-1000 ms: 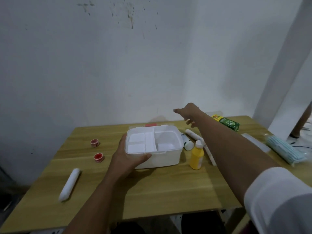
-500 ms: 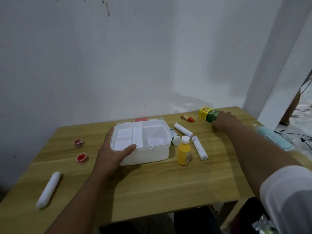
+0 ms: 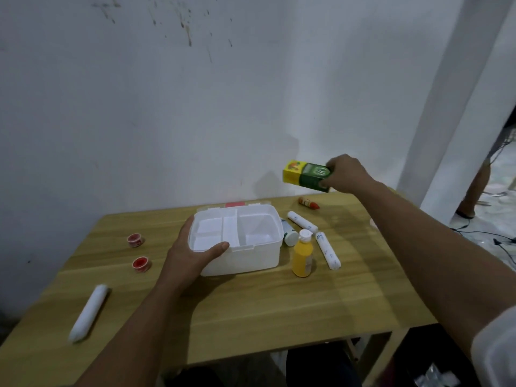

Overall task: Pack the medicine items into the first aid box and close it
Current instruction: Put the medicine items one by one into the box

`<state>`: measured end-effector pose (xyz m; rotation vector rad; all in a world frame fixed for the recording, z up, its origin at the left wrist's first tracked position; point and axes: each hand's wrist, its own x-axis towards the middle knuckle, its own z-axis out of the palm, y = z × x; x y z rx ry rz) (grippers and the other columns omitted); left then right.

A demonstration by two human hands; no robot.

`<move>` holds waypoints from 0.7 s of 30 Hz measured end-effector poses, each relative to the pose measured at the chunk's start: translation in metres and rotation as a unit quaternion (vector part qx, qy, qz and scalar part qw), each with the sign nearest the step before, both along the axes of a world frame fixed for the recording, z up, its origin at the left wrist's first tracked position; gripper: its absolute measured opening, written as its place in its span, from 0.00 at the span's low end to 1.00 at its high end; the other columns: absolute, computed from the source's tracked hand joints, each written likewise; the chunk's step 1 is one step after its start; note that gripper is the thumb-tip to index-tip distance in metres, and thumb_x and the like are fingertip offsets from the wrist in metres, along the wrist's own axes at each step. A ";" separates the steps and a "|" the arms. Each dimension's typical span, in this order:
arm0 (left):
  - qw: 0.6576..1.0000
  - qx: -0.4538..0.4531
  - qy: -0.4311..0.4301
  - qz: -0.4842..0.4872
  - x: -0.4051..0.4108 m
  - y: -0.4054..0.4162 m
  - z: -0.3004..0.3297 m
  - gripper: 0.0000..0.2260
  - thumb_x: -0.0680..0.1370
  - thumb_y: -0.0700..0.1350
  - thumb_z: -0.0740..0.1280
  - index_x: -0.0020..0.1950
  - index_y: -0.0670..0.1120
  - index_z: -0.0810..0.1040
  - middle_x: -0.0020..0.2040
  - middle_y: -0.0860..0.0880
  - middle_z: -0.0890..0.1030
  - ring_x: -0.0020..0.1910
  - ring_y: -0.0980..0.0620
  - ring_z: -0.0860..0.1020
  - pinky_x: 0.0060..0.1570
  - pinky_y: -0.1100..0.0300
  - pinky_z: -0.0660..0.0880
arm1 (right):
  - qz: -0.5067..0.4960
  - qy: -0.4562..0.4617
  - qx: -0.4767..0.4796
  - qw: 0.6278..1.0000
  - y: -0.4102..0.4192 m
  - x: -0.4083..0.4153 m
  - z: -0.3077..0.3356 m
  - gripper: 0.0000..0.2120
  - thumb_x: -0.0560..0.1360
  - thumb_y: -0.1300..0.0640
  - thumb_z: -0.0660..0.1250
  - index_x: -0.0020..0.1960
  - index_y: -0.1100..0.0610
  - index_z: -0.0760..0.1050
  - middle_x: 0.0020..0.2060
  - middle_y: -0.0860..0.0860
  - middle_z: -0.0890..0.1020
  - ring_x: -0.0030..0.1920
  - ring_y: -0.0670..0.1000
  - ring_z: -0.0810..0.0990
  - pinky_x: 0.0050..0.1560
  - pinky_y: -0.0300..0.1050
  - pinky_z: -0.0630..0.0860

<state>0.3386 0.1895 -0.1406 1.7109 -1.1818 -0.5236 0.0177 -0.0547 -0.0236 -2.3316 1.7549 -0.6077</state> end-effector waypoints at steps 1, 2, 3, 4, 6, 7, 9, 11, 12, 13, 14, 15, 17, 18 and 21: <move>1.000 -0.003 0.001 -0.001 0.000 0.000 0.000 0.52 0.60 0.73 0.77 0.79 0.63 0.58 0.74 0.58 0.71 0.69 0.50 0.71 0.65 0.45 0.74 | 0.033 -0.005 0.013 0.999 0.009 0.011 0.012 0.21 0.67 0.56 0.80 0.58 0.60 0.83 0.50 0.57 0.85 0.48 0.57 0.83 0.48 0.50 0.81; 1.000 -0.005 0.002 -0.002 -0.001 0.001 0.001 0.52 0.60 0.72 0.77 0.79 0.63 0.59 0.74 0.58 0.71 0.69 0.50 0.72 0.65 0.46 0.74 | 0.063 -0.011 0.037 0.997 0.018 0.021 0.023 0.23 0.67 0.57 0.81 0.60 0.61 0.83 0.51 0.57 0.85 0.47 0.56 0.83 0.48 0.51 0.83; 1.000 -0.006 0.006 -0.004 -0.001 0.002 0.001 0.51 0.61 0.71 0.78 0.79 0.63 0.59 0.73 0.58 0.71 0.68 0.51 0.72 0.64 0.47 0.74 | 0.091 -0.020 0.068 0.993 0.027 0.031 0.031 0.25 0.66 0.59 0.82 0.62 0.61 0.82 0.52 0.57 0.85 0.46 0.55 0.84 0.46 0.51 0.84; 1.000 -0.009 0.009 -0.007 -0.001 0.002 0.001 0.51 0.61 0.70 0.78 0.79 0.62 0.59 0.73 0.58 0.71 0.68 0.51 0.72 0.63 0.48 0.75 | 0.116 -0.021 0.099 0.988 0.036 0.040 0.038 0.28 0.66 0.60 0.82 0.64 0.61 0.81 0.53 0.56 0.84 0.46 0.55 0.85 0.45 0.50 0.85; 1.000 -0.016 0.013 -0.012 -0.002 0.003 0.002 0.49 0.63 0.67 0.79 0.79 0.62 0.60 0.73 0.58 0.71 0.67 0.52 0.72 0.60 0.51 0.74 | 0.154 0.011 0.135 0.979 0.053 0.056 0.045 0.30 0.65 0.62 0.83 0.65 0.60 0.80 0.54 0.56 0.84 0.47 0.55 0.85 0.42 0.47 0.86; 1.000 -0.020 0.013 -0.014 -0.003 0.003 0.003 0.49 0.64 0.65 0.79 0.79 0.61 0.60 0.73 0.58 0.71 0.66 0.53 0.71 0.59 0.52 0.74 | 0.167 0.039 0.142 0.975 0.060 0.063 0.046 0.29 0.65 0.62 0.83 0.64 0.59 0.81 0.53 0.56 0.85 0.47 0.54 0.85 0.41 0.46 0.86; 0.999 -0.026 0.014 -0.017 -0.004 0.003 0.004 0.48 0.65 0.62 0.80 0.80 0.60 0.60 0.74 0.57 0.71 0.65 0.54 0.70 0.57 0.53 0.73 | 0.178 0.108 0.138 0.968 0.072 0.074 0.045 0.26 0.64 0.61 0.82 0.62 0.60 0.82 0.50 0.55 0.85 0.44 0.54 0.86 0.38 0.45 0.85; 1.000 -0.021 0.016 -0.018 -0.003 0.003 0.003 0.49 0.65 0.63 0.80 0.80 0.59 0.59 0.74 0.56 0.70 0.67 0.53 0.70 0.58 0.53 0.73 | 0.178 0.180 0.110 0.961 0.082 0.085 0.040 0.24 0.63 0.59 0.83 0.58 0.60 0.82 0.48 0.55 0.85 0.43 0.55 0.86 0.39 0.47 0.85; 1.000 -0.016 0.014 -0.017 -0.003 0.003 0.003 0.50 0.64 0.65 0.79 0.81 0.59 0.59 0.75 0.56 0.70 0.68 0.51 0.70 0.59 0.51 0.74 | 0.178 0.209 0.091 0.957 0.086 0.090 0.036 0.23 0.63 0.58 0.83 0.56 0.60 0.83 0.47 0.55 0.86 0.43 0.55 0.86 0.40 0.47 0.84; 1.000 -0.009 0.014 -0.015 -0.002 0.002 0.003 0.52 0.63 0.66 0.79 0.81 0.60 0.58 0.76 0.55 0.69 0.69 0.50 0.70 0.61 0.50 0.75 | 0.177 0.228 0.073 0.955 0.090 0.096 0.033 0.22 0.63 0.58 0.83 0.54 0.60 0.82 0.46 0.55 0.85 0.44 0.55 0.85 0.41 0.47 0.83; 1.000 -0.002 0.013 -0.012 -0.001 0.002 0.002 0.53 0.62 0.67 0.79 0.81 0.60 0.57 0.77 0.54 0.68 0.70 0.48 0.70 0.61 0.48 0.75 | 0.177 0.238 0.057 0.953 0.094 0.102 0.029 0.21 0.63 0.58 0.82 0.54 0.60 0.81 0.44 0.54 0.84 0.44 0.55 0.83 0.41 0.47 0.81; 1.000 0.003 0.013 -0.010 -0.001 0.001 0.002 0.53 0.62 0.67 0.79 0.81 0.60 0.56 0.77 0.54 0.67 0.71 0.47 0.69 0.62 0.47 0.75 | 0.179 0.242 0.046 0.952 0.097 0.108 0.024 0.21 0.64 0.59 0.81 0.54 0.60 0.80 0.44 0.54 0.82 0.44 0.55 0.82 0.41 0.47 0.80; 1.000 0.006 0.008 -0.010 -0.001 0.000 0.001 0.53 0.63 0.67 0.78 0.81 0.60 0.56 0.78 0.53 0.66 0.72 0.46 0.69 0.61 0.46 0.75 | 0.183 0.238 0.041 0.953 0.100 0.119 0.015 0.21 0.64 0.61 0.80 0.55 0.59 0.79 0.44 0.54 0.81 0.45 0.55 0.81 0.42 0.47 0.80; 1.000 0.006 0.006 -0.009 -0.001 0.000 0.001 0.53 0.62 0.67 0.78 0.81 0.60 0.55 0.78 0.53 0.66 0.72 0.46 0.69 0.61 0.46 0.75 | 0.190 0.233 0.046 0.953 0.101 0.124 0.011 0.22 0.64 0.61 0.81 0.55 0.60 0.79 0.45 0.54 0.81 0.45 0.55 0.81 0.42 0.47 0.79; 1.000 0.007 0.004 -0.007 -0.001 -0.001 0.000 0.54 0.62 0.67 0.78 0.81 0.60 0.55 0.78 0.53 0.66 0.71 0.46 0.69 0.61 0.46 0.75 | 0.205 0.220 0.061 0.952 0.105 0.137 -0.004 0.21 0.65 0.60 0.82 0.53 0.60 0.77 0.44 0.54 0.80 0.44 0.55 0.79 0.37 0.44 0.73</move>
